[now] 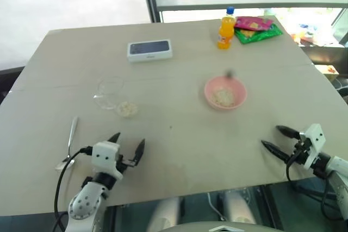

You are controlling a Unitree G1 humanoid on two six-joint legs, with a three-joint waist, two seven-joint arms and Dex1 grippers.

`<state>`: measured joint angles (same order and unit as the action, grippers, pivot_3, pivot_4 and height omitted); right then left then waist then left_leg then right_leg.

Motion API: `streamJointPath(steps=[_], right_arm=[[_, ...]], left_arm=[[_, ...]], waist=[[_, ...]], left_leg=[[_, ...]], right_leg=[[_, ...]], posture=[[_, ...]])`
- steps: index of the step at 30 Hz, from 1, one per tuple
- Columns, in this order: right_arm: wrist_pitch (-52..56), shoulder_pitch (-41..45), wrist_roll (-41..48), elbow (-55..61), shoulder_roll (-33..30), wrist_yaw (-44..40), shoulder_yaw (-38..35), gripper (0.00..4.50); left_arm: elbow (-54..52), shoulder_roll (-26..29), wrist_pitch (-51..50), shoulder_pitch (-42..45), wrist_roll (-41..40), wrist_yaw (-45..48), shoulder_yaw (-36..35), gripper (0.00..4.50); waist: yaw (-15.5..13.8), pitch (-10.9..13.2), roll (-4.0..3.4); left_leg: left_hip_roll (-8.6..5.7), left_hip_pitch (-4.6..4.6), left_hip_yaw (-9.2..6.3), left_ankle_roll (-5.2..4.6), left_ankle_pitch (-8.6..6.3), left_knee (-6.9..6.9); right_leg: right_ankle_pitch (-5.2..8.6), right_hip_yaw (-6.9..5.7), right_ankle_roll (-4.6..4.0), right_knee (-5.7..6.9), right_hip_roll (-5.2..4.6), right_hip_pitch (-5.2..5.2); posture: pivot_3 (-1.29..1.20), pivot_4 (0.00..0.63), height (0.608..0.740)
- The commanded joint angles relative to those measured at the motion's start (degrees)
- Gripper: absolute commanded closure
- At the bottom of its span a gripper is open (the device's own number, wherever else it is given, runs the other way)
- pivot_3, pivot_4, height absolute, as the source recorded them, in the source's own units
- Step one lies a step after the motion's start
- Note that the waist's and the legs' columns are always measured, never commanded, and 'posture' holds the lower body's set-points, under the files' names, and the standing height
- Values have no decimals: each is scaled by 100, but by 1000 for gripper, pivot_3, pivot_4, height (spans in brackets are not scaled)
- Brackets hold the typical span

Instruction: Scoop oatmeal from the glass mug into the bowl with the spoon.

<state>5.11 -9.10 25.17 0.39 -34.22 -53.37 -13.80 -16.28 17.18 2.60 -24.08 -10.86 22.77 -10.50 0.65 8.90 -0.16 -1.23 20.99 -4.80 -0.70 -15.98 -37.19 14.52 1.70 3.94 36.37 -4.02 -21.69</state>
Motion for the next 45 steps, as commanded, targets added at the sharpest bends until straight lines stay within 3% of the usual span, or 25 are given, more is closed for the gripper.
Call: streamJointPath(steps=[1, 36, 45], right_arm=[[-104, 15, -36, -56, 14, -40, -20, 0], [-167, 31, -93, 194, 55, 36, 76, 0], [272, 177, 609, 1219, -64, -554, 318, 0]], left_arm=[[22, 2, -179, -186, 48, 29, 145, 74], [-163, 104, -197, -178, -42, 218, 210, 74], [-858, 49, -567, -182, -921, -57, -674, 74]], waist=[[0, 0, 0], [-5, 1, 0], [9, 30, 25]], left_leg=[[0, 0, 0, 0, 0, 0], [-1, -1, 1, 0, 0, 0], [9, 7, -4, 0, 0, -1]], right_leg=[[0, 0, 0, 0, 0, 0], [0, 3, 0, 3, 0, 0], [0, 0, 0, 11, 4, -12]], posture=[[0, 150, 740], [0, 150, 740], [0, 150, 740]])
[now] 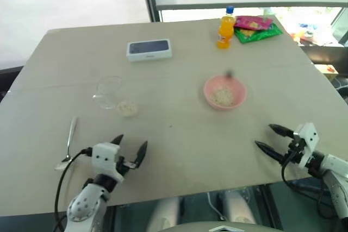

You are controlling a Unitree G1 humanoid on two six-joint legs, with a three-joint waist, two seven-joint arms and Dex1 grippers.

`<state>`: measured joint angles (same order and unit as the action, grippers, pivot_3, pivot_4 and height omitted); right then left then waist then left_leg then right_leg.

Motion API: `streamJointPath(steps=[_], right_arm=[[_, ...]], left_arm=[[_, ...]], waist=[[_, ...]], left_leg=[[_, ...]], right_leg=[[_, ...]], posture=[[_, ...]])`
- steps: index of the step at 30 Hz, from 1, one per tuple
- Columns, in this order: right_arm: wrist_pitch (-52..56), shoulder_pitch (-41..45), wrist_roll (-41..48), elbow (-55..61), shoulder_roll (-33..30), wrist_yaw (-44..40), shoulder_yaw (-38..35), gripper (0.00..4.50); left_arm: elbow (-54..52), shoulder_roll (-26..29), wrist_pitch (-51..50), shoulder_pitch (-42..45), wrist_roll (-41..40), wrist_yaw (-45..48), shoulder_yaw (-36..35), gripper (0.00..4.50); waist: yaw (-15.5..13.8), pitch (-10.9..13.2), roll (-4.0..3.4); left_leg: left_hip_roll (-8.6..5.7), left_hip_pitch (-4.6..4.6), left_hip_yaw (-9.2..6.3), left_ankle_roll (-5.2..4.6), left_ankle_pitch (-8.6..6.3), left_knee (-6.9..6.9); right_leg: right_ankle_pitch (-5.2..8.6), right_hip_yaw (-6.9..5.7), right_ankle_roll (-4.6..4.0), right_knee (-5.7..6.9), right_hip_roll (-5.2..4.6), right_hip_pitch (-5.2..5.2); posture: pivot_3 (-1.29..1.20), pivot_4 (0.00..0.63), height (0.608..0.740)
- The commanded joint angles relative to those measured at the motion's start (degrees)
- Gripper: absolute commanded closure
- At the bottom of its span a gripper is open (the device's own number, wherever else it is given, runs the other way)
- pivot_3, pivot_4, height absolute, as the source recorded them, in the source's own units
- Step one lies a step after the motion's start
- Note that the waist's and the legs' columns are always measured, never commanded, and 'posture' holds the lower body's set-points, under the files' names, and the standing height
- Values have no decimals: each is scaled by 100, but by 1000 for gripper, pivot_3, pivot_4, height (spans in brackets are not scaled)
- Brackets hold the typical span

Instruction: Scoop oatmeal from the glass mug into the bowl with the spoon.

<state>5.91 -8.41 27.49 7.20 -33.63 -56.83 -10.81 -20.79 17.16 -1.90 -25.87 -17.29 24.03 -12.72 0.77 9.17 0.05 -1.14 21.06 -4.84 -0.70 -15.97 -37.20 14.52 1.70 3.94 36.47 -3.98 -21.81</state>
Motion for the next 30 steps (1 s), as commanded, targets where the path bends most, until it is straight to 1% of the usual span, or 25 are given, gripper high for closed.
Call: streamJointPath(steps=[1, 4, 7, 10, 14, 18, 22, 24, 28, 30], right_arm=[[315, 154, 507, 714, -171, -307, 68, 0], [772, 441, 893, 1221, -421, -607, 261, 0], [1001, 794, 1006, 1382, -588, -779, 419, 0], [1186, 1126, 1116, 1427, -690, -929, 534, 0], [1210, 1397, 1046, 1301, -717, -1022, 634, 0], [1177, 1458, 995, 1224, -677, -1085, 677, 0], [1216, 1505, 1051, 1255, -634, -992, 642, 0], [1321, 1546, 1167, 1302, -608, -924, 606, 0], [1299, 1511, 1221, 1472, -632, -1033, 671, 0], [1198, 1474, 1113, 1626, -732, -1188, 758, 0]], left_arm=[[-494, 75, -256, -2, -332, -292, -605, 74], [-740, 178, -1322, 255, -807, -1014, -1294, 74], [-764, 554, -1967, 405, -847, -1170, -1682, 74], [-930, 930, -2477, 371, -769, -1237, -1939, 74], [-1327, 961, -3284, 407, -1082, -1591, -2410, 74], [-1290, 1069, -3771, 378, -1102, -1681, -2687, 74], [-999, 1363, -4220, 264, -1053, -1463, -2767, 74], [-704, 1533, -4310, 254, -1055, -1241, -2692, 74], [105, 1883, -4333, 509, -814, -957, -2307, 74], [444, 1976, -4336, 680, -769, -828, -2178, 74]], waist=[[-13, 4, 7], [-18, 14, 19], [-18, 24, 37], [-13, 30, 45], [-20, 38, 56], [-33, 38, 57], [-23, 40, 56], [-19, 40, 56], [-36, 40, 53], [-66, 40, 36]], left_leg=[[1, 0, -2, 0, 0, 0], [-1, 4, -7, 0, 0, -8], [-2, 4, -15, 0, 0, -12], [-7, 4, -16, 0, 0, -14], [-10, 12, -16, 1, 0, -13], [-12, 18, -21, 2, 0, -13], [-11, 17, -20, 2, 0, -12], [-11, 16, -18, 2, 0, -12], [-11, 15, -19, 2, 0, -12], [-13, 14, -25, 3, 1, -12]], right_leg=[[0, -2, 0, 1, 0, 0], [0, -7, 0, 3, -1, 0], [0, -16, 1, 8, 1, 0], [0, -17, 0, 11, 2, 0], [-1, -17, 0, 8, -4, -4], [-1, -20, 0, 7, -7, -7], [0, -20, -1, 10, -6, -9], [0, -18, -1, 10, -6, -9], [0, -19, -2, 11, -6, -11], [0, -24, -3, 15, -7, -10]], posture=[[0, 150, 740], [0, 150, 740], [0, 150, 740], [0, 150, 740], [0, 150, 740], [0, 150, 740], [0, 150, 740], [0, 150, 740], [0, 150, 740], [0, 150, 740]])
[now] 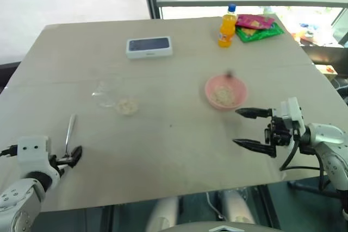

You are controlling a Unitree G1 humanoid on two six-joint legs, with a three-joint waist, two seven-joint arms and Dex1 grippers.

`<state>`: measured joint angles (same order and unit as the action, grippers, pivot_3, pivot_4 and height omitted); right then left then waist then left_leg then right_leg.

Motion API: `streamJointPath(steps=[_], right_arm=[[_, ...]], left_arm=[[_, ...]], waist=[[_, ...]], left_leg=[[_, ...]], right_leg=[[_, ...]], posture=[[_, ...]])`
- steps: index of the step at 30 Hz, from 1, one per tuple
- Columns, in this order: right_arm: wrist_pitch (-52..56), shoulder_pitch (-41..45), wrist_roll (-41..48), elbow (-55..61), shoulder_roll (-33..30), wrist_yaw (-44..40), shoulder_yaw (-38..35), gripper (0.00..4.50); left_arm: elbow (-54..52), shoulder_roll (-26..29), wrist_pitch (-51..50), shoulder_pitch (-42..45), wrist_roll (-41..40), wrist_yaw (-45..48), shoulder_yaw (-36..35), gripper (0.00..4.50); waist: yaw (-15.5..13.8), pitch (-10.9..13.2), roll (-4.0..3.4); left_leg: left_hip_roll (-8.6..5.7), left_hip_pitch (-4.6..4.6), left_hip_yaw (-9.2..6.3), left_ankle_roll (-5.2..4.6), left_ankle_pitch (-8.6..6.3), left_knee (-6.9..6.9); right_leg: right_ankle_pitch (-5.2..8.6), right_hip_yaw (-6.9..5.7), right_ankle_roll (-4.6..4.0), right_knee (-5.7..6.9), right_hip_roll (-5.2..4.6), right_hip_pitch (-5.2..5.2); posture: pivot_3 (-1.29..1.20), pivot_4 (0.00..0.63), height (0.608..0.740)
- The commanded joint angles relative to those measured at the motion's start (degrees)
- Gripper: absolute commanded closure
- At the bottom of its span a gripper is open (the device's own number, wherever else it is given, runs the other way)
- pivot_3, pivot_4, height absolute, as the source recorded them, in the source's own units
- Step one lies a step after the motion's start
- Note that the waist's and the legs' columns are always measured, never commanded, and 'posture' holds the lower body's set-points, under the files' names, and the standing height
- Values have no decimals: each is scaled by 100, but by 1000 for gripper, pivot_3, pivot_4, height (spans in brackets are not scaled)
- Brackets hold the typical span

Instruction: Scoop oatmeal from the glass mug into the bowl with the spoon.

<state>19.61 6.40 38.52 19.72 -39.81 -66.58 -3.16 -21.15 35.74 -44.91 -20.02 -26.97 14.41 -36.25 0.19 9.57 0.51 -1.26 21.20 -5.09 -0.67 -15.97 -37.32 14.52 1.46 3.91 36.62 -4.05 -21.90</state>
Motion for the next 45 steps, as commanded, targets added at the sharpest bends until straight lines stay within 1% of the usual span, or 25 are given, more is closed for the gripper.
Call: streamJointPath(steps=[1, 4, 5, 6, 7, 9, 11, 12, 13, 15, 16, 17, 19, 21, 24, 28, 30, 32, 33, 35, 37, 40, 43, 45], right_arm=[[-247, -18, -97, 452, -205, -332, 58, 0], [-355, -40, -260, 575, -350, -470, 160, 0], [-360, -53, -266, 607, -350, -442, 171, 0], [-364, -64, -268, 636, -347, -421, 178, 0], [-361, -75, -275, 661, -341, -402, 179, 0], [-392, -98, -313, 690, -334, -369, 164, 0], [-399, -112, -329, 685, -308, -313, 140, 0], [-416, -116, -343, 657, -301, -314, 141, 0], [-437, -125, -359, 631, -300, -323, 147, 0], [-482, -144, -396, 589, -303, -333, 162, 0], [-498, -150, -407, 575, -306, -333, 167, 0], [-504, -153, -418, 559, -308, -329, 167, 0], [-523, -144, -448, 522, -313, -330, 171, 0], [-535, -121, -466, 469, -299, -304, 157, 0], [-574, -115, -496, 382, -289, -296, 148, 0], [-622, -146, -532, 302, -268, -302, 157, 0], [-614, -146, -523, 269, -251, -297, 153, 0], [-578, -98, -461, 211, -206, -298, 136, 0], [-550, -70, -420, 183, -176, -292, 128, 0], [-533, -18, -403, 143, -162, -325, 127, 0], [-505, 49, -358, 80, -153, -354, 89, 0], [-510, 170, -322, -51, -120, -312, 21, 0], [-263, 481, -34, -132, 162, 237, -208, 0], [187, 831, 284, -75, 511, 1139, -427, 0]], left_arm=[[648, 183, -29, 165, 202, 252, 247, 74], [1007, 316, 110, 309, 332, 436, 356, 74], [1070, 340, 117, 331, 321, 525, 378, 306], [1105, 348, 97, 346, 294, 595, 395, 306], [1135, 350, 89, 360, 303, 631, 419, 723], [1156, 331, 82, 353, 313, 698, 431, 1349], [1152, 301, 88, 329, 340, 716, 398, 2209], [1155, 274, 107, 325, 349, 709, 372, 2549], [1160, 253, 131, 321, 367, 703, 349, 3072], [1184, 193, 364, 325, 404, 746, 322, 3819], [1192, 153, 505, 329, 428, 755, 307, 4263], [1193, 113, 606, 321, 457, 732, 288, 4388], [1196, 33, 843, 285, 519, 716, 266, 4388], [1183, -136, 1327, 255, 651, 636, 202, 4388], [1050, -484, 1981, 195, 646, 569, -18, 4388], [862, -924, 2840, 376, 437, 387, -527, 4388], [535, -1116, 3284, 623, -55, 518, -820, 4388], [51, -1185, 3226, 833, -791, 687, -935, 4388], [-119, -1161, 3155, 913, -988, 681, -938, 4388], [-437, -970, 3016, 1185, -1117, 529, -856, 4388], [-648, -655, 2939, 1769, -1216, 299, -761, 4388], [-842, -307, 2748, 2476, -1383, 161, -483, 4388], [-1112, -25, 2525, 2835, -1411, 399, 181, 4388], [-1359, 122, 2349, 2971, -1266, 622, 935, 4388]], waist=[[-11, -3, -25], [-19, -12, -51], [-19, -13, -54], [-19, -18, -64], [-19, -20, -67], [-16, -26, -76], [-7, -30, -83], [-2, -30, -84], [2, -30, -84], [23, -31, -84], [37, -30, -84], [40, -30, -84], [43, -30, -84], [42, -30, -84], [41, -27, -79], [30, -19, -32], [10, -26, -6], [-46, -21, 17], [-82, -20, 24], [-109, -19, 23], [-114, -19, 24], [-98, -17, 26], [-47, -16, 23], [24, -12, 16]], left_leg=[[0, -1, 1, 0, 0, 0], [0, -8, 5, 0, 0, 0], [1, -12, 5, 0, 0, 0], [1, -12, 4, 0, 1, 0], [2, -15, 5, 1, 1, 0], [3, -18, 6, 2, 2, 0], [4, -23, 12, 2, 2, 0], [5, -24, 13, 2, 2, 1], [7, -25, 13, 2, 2, 1], [10, -26, 13, 2, 2, 2], [10, -26, 13, 2, 2, 4], [12, -25, 14, 2, 2, 4], [13, -24, 16, 2, 2, 5], [13, -24, 18, 2, 1, 5], [13, -21, 22, 2, 1, 5], [13, 6, 20, 3, 1, 4], [13, 52, 14, 4, 2, -6], [13, 76, 4, 13, 8, -13], [13, 77, 3, 13, 8, -13], [6, 77, 4, 13, 7, -13], [-4, 77, 3, 12, 7, -13], [-7, 77, -4, 12, 9, -15], [-10, 70, 12, 36, 23, -13], [-13, 69, 13, 37, 24, -13]], right_leg=[[0, 1, 0, 1, -1, 0], [0, 4, 0, 8, -2, 1], [0, 5, 0, 11, -2, 2], [1, 5, -1, 12, -1, 2], [1, 6, -1, 15, -2, 2], [1, 9, -1, 16, -2, 4], [1, 14, -2, 16, -2, 6], [1, 16, -2, 17, -2, 6], [1, 15, -2, 17, -1, 6], [1, 16, -2, 17, -1, 5], [1, 17, -2, 17, -1, 5], [1, 18, -2, 17, -3, 4], [1, 22, -2, 16, -8, 2], [1, 24, -2, 15, -8, 2], [1, 28, -2, 12, -22, 0], [0, 26, -2, 9, -27, -24], [-3, 19, -3, 12, -26, -65], [-11, 7, -10, 13, -27, -82], [-11, 6, -11, 13, -30, -82], [-11, 5, -11, 12, -38, -81], [-11, 3, -10, 12, -39, -80], [-11, -3, -10, 14, -8, -79], [-12, 13, -8, 16, -4, -78], [-12, 15, -8, 17, -1, -80]], posture=[[0, 150, 740], [0, 150, 740], [0, 150, 740], [0, 150, 740], [0, 150, 740], [0, 150, 740], [0, 150, 740], [0, 150, 740], [0, 150, 740], [0, 150, 740], [0, 150, 740], [0, 150, 740], [0, 150, 740], [0, 150, 740], [0, 150, 740], [0, 150, 740], [0, 150, 740], [0, 150, 740], [0, 150, 740], [0, 150, 740], [0, 150, 740], [0, 150, 740], [0, 150, 740], [0, 150, 740]])
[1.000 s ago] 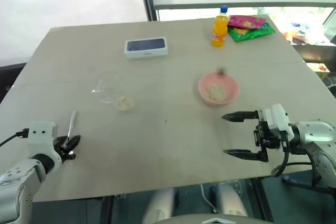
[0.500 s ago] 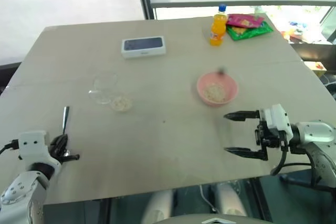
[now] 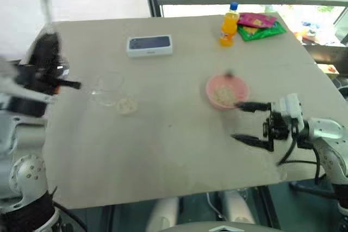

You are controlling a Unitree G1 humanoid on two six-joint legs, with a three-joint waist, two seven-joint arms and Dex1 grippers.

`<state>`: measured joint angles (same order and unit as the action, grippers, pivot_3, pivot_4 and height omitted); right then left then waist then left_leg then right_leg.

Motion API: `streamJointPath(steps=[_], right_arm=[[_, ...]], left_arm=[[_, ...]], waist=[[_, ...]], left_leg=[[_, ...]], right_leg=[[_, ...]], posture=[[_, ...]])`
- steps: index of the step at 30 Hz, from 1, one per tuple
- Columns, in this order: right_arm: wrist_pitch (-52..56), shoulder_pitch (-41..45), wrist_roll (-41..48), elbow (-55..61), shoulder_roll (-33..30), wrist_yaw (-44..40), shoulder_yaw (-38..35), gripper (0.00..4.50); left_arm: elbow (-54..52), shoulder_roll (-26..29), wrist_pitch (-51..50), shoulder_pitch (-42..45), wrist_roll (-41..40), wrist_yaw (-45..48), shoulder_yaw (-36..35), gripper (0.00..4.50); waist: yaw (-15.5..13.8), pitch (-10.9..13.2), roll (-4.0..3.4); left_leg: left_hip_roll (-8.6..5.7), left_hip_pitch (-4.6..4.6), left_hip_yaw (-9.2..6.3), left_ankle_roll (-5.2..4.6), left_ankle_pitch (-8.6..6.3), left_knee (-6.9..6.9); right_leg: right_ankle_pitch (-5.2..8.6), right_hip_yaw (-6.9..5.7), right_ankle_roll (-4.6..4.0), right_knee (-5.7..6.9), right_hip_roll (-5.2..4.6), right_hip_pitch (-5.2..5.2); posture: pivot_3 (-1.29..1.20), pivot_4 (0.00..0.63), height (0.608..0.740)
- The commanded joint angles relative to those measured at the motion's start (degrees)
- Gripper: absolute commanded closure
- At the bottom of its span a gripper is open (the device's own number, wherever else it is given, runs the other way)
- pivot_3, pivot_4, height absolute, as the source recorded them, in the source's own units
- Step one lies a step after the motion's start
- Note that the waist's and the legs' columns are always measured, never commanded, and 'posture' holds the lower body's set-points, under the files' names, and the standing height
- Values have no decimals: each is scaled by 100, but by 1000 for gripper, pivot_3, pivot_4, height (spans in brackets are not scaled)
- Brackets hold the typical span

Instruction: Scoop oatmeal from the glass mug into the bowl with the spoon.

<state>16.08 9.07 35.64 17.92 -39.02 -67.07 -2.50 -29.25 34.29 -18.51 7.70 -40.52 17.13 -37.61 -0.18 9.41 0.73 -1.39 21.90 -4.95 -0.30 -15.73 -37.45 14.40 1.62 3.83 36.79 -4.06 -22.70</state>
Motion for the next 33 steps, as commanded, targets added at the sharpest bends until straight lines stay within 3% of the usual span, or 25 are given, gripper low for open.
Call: streamJointPath(steps=[1, 5, 11, 17, 22, 25, 33], right_arm=[[828, 730, 696, 175, 561, 1659, -550, 0], [1904, 1203, 1403, 511, 966, 2984, -681, 0], [3439, 1778, 2495, 669, 1429, 4924, -731, 0], [3993, 2247, 3263, 502, 1909, 5938, -696, 0], [4119, 2515, 3526, 360, 2258, 6246, -543, 0], [4079, 2549, 3457, 311, 2272, 6257, -545, 754], [4092, 2308, 3423, 371, 2190, 6262, -529, 4367]], left_arm=[[-631, 311, -361, 226, 196, 465, 1458, 4388], [-513, 311, -301, 283, 846, 720, 2563, 4388], [-170, -376, -28, 556, 1435, 954, 3814, 4388], [125, -591, 97, 755, 1740, 1403, 4341, 4388], [581, -702, 405, 811, 2109, 1711, 4628, 4388], [828, -736, 638, 926, 2382, 1875, 4778, 4500], [1157, -938, 977, 851, 2598, 1977, 4713, 4500]], waist=[[88, 8, 3], [89, 14, -7], [83, 14, -8], [101, 14, -8], [113, 14, -9], [97, 14, -9], [110, 14, -9]], left_leg=[[-1, 3, -1, 1, 1, 1], [-5, 6, -4, 3, 2, 2], [-7, 10, -5, 1, 2, 3], [-9, 15, -2, 0, 2, 2], [-10, 19, 3, -6, 1, 2], [-11, 20, 1, -12, -3, 0], [-11, 25, 1, -11, -2, -1]], right_leg=[[0, 0, 0, 1, 2, -3], [0, -1, 0, 10, 8, -9], [0, -1, -1, 10, 9, -12], [0, 1, -1, 16, 10, -23], [0, 4, 0, 27, 11, -34], [0, 2, 0, 30, 11, -34], [0, 3, 0, 33, 11, -41]], posture=[[0, 150, 740], [0, 150, 740], [0, 150, 740], [0, 150, 740], [0, 150, 740], [0, 150, 740], [0, 150, 740]])
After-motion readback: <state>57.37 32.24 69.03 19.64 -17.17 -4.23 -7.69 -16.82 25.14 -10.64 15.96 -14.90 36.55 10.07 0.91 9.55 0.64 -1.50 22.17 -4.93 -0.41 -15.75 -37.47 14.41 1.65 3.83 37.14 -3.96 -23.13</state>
